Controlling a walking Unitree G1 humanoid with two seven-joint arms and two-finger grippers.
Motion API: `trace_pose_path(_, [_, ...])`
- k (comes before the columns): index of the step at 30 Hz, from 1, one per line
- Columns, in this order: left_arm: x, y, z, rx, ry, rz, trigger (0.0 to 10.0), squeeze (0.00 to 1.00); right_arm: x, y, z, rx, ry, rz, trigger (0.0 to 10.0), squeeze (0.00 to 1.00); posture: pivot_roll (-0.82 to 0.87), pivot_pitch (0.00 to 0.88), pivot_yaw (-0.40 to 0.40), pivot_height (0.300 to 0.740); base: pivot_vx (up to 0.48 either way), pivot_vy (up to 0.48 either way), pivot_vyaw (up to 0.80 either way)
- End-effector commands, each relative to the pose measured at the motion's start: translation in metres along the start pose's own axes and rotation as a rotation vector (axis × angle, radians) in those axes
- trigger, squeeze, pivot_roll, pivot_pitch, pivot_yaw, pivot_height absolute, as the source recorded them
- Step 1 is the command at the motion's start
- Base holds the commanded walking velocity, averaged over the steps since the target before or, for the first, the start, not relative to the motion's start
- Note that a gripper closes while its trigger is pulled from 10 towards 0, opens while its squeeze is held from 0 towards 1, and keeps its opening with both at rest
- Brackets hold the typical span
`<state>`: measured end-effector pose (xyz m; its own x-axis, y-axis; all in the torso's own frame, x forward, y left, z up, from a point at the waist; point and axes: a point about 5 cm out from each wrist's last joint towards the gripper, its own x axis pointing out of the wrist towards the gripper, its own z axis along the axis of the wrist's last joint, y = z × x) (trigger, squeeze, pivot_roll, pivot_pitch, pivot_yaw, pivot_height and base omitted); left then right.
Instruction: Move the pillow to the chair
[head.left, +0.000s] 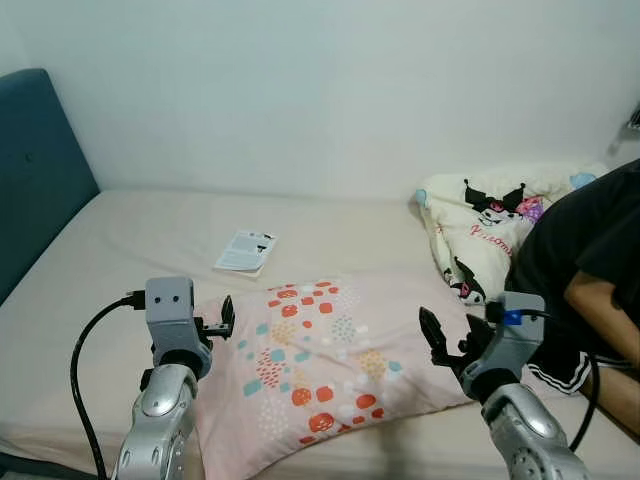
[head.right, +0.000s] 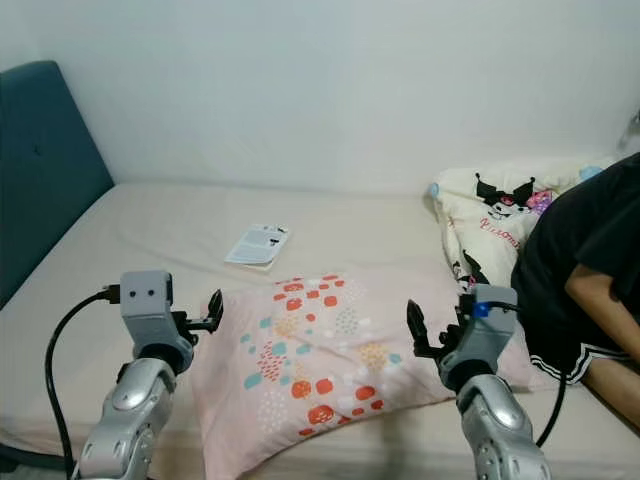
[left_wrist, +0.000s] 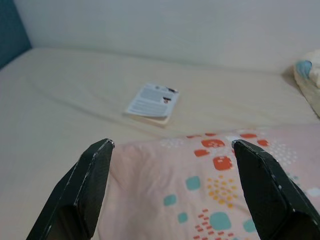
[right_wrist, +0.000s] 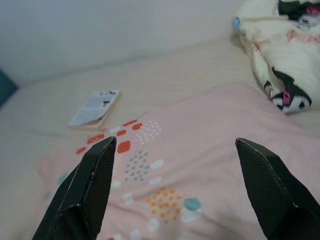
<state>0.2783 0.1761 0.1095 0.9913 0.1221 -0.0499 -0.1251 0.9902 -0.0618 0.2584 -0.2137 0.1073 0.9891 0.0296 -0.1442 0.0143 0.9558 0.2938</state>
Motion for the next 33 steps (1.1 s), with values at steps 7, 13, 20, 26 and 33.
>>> trace_pose_path(7, [0.004,0.009,-0.001,0.006,0.015,0.028,10.0,0.0,0.004,-0.007,-0.001,0.134,0.012,-0.04,10.0,0.0,-0.09,0.019,0.002,0.625,0.0,0.0,0.0])
trace_pose_path(13, [0.006,0.011,-0.001,0.002,0.015,0.036,10.0,0.0,0.005,-0.011,0.001,0.228,0.016,-0.054,10.0,0.0,-0.09,0.022,0.001,0.6,0.0,0.0,0.0])
trace_pose_path(20, [0.006,0.012,0.0,0.0,0.012,0.04,10.0,0.0,0.006,-0.013,0.003,0.291,0.021,-0.045,10.0,0.0,-0.09,0.025,0.0,0.57,0.0,0.0,0.0])
trace_pose_path(26, [0.007,0.013,0.005,0.002,0.003,0.041,10.0,0.0,0.013,-0.022,0.009,0.471,0.005,-0.066,10.0,0.0,-0.09,0.037,0.004,0.545,0.0,0.0,0.0])
trace_pose_path(33, [0.014,0.025,0.016,0.022,-0.028,0.061,10.0,0.0,0.016,-0.032,0.007,0.52,0.012,-0.088,10.0,0.0,-0.08,0.067,0.017,0.52,0.0,0.0,0.0])
